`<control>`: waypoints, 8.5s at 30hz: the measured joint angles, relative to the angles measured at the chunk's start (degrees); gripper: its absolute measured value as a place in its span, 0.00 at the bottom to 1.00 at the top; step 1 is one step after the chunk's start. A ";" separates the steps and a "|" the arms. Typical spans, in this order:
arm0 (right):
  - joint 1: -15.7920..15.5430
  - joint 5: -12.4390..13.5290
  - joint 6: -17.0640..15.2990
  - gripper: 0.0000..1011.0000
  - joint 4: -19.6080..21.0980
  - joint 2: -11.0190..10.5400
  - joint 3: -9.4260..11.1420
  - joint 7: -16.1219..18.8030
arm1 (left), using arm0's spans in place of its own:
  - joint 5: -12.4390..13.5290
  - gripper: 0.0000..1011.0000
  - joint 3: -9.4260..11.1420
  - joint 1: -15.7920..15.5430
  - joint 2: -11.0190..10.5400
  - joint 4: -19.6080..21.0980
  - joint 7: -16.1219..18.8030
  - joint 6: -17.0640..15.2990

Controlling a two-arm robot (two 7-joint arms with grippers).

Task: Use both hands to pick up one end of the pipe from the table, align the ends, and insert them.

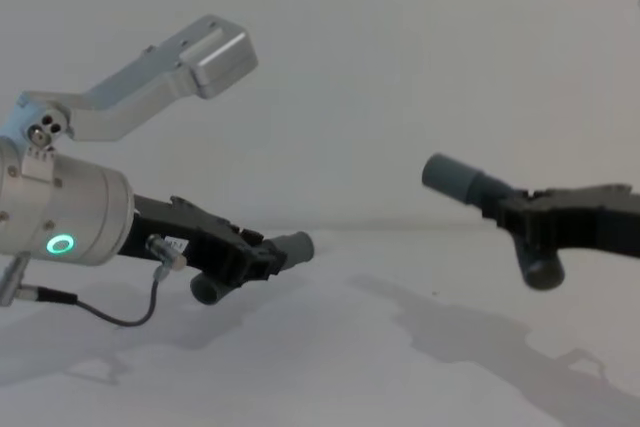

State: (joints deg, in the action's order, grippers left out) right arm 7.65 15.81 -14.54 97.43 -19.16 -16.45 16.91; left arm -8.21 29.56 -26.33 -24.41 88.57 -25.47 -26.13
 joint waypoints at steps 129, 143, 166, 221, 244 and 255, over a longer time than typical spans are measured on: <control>4.08 18.89 13.31 0.17 -3.04 -22.56 -2.91 36.93 | -14.04 0.30 9.41 -17.84 -11.74 -4.87 -44.06 20.80; 4.13 18.99 13.40 0.17 -3.06 -22.85 -3.22 36.31 | -14.61 0.30 10.03 -18.52 -12.00 -4.38 -44.58 21.20; 4.42 19.93 13.50 0.17 -3.58 -23.91 -3.87 35.80 | -13.75 0.30 11.44 -18.43 -14.41 -2.60 -43.36 20.69; 5.63 20.70 15.41 0.17 -5.58 -24.77 -7.17 34.94 | -16.03 0.30 13.13 -18.93 -15.60 -0.61 -40.72 19.44; 5.54 21.05 15.56 0.17 -5.52 -25.07 -8.05 34.90 | -17.29 0.30 13.52 -19.01 -15.67 -0.37 -40.22 19.60; 5.47 21.86 15.58 0.17 -5.52 -25.23 -8.13 34.89 | -17.27 0.30 13.89 -19.21 -15.95 -0.22 -39.84 19.60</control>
State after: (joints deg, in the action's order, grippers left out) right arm 13.12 37.68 1.04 91.92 -44.39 -24.58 51.80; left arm -25.48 43.44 -45.54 -40.36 88.35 -65.31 -6.53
